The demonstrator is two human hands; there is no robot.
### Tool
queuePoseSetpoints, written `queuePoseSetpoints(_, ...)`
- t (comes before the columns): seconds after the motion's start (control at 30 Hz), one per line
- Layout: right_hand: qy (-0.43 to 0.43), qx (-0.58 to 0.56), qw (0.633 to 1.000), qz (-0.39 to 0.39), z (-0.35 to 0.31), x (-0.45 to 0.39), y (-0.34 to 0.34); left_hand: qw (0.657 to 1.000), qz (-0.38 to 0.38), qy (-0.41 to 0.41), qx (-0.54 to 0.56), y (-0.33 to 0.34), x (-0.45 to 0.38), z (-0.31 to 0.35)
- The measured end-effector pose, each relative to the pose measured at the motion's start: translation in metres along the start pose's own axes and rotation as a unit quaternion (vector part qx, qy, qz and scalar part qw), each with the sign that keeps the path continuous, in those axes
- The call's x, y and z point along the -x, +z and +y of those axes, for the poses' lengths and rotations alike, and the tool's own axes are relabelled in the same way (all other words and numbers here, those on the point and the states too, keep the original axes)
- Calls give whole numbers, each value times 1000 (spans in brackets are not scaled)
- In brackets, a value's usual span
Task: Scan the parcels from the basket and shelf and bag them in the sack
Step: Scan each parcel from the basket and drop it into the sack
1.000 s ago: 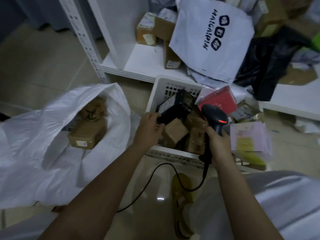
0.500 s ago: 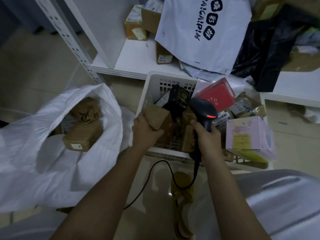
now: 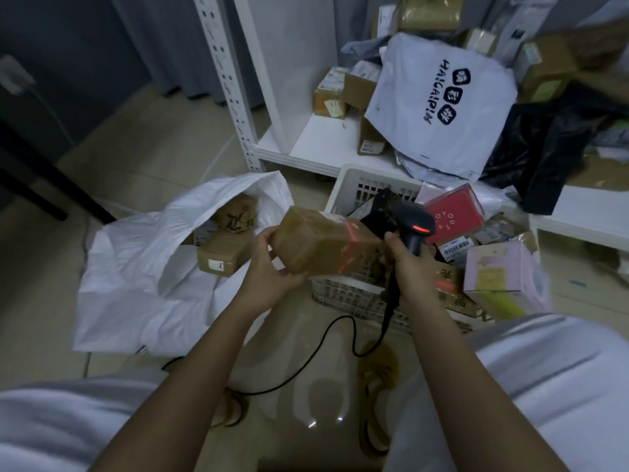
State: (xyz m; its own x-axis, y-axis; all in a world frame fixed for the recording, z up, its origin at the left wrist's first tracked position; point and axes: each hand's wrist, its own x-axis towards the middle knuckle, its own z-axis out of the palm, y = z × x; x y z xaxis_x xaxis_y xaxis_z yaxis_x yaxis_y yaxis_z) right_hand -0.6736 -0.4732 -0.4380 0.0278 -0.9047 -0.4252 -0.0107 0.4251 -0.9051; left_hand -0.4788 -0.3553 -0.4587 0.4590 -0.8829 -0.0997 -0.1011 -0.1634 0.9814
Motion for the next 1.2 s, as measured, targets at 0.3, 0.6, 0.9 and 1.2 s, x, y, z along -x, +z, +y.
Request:
queuePoseSetpoints(0.3,81,26,991,-100,24,54,27,941,-126,149,-276,-6,53,-18)
queuePoseSetpoints(0.6,109,11,987,-117,54,63,9,965,-25,-253,62,10,55,-7)
queuePoseSetpoints(0.9,66,99,984,-135,59,64,3,930,-153,-331,37,-3,50,-20)
queuePoseSetpoints(1.2,65,3,984,-167,49,64,7,938,-117,-252,209,-9,57,-26)
